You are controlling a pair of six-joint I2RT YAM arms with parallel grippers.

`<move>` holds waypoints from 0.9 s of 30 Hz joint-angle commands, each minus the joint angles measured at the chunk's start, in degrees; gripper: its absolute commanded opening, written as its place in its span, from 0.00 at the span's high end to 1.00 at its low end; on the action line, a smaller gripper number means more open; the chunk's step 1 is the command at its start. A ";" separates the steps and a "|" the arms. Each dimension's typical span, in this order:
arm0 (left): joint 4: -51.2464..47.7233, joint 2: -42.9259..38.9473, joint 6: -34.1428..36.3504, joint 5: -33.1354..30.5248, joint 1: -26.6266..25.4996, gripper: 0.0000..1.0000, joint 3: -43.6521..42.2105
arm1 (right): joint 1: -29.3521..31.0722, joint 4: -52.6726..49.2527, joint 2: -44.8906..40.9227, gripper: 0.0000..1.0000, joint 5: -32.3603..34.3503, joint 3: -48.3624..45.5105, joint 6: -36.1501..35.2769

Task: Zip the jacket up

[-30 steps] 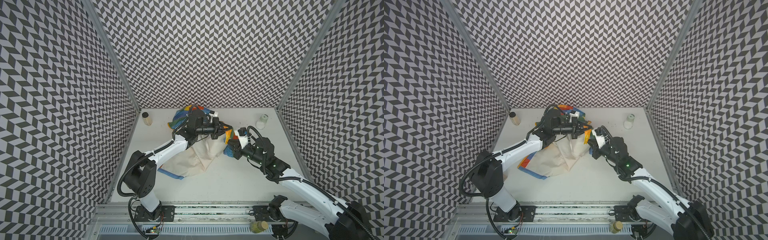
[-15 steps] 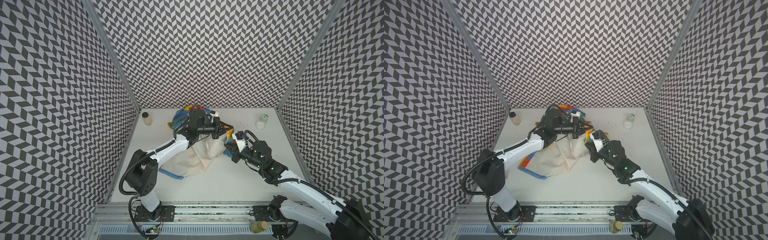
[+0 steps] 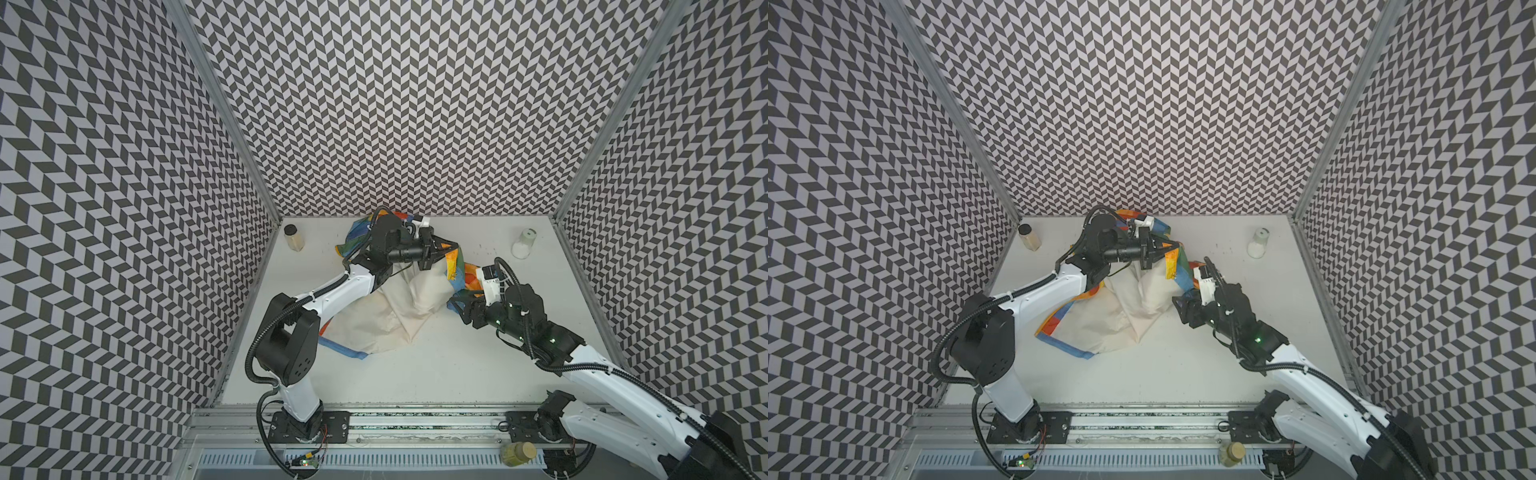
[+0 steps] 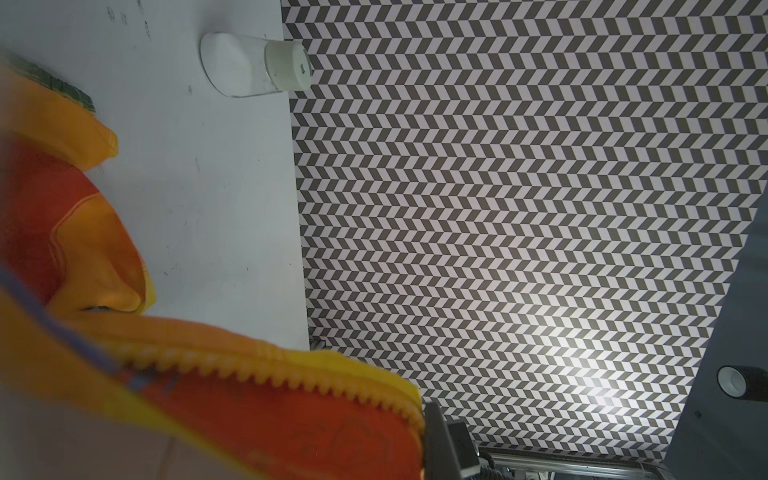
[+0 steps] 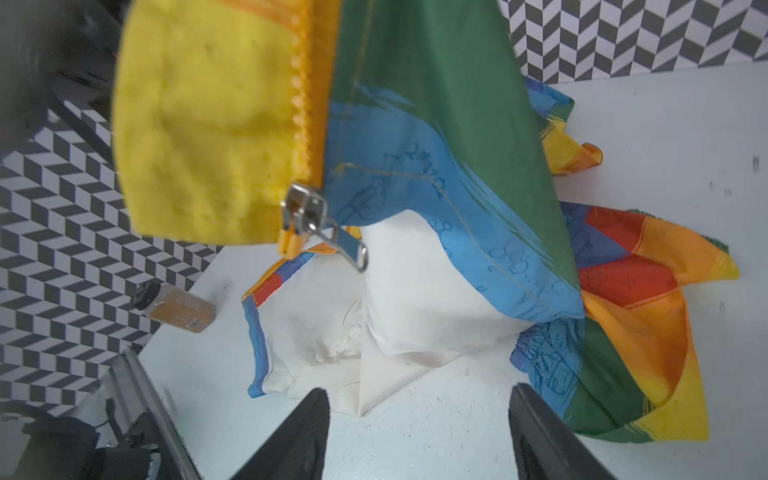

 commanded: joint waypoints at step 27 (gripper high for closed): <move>26.94 -1.59 -18.36 5.29 4.75 1.00 -5.21 | -8.31 28.65 39.47 0.04 -14.89 8.24 24.91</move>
